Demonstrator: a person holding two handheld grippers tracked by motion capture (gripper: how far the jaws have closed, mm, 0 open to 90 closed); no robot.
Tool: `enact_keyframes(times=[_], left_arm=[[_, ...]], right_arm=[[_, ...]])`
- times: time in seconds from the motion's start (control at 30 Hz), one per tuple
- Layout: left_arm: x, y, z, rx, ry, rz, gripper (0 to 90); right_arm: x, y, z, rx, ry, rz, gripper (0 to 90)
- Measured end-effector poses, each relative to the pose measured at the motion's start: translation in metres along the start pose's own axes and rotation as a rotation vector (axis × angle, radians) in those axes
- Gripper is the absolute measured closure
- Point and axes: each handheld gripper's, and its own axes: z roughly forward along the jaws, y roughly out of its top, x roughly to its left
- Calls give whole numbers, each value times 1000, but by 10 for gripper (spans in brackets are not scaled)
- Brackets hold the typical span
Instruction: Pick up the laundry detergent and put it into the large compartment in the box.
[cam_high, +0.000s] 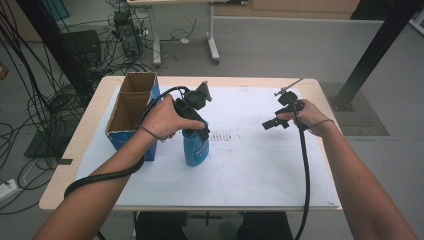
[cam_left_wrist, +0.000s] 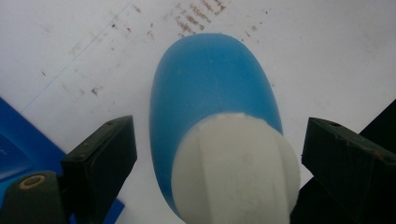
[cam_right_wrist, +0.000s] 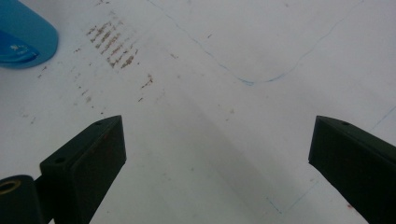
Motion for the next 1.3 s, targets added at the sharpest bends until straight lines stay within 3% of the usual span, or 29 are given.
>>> enact_keyframes(times=[1.3], left_arm=[[-1, 0, -3, -5, -9, -5, 104]], right_arm=[[0, 1, 0, -2, -11, -7, 35]])
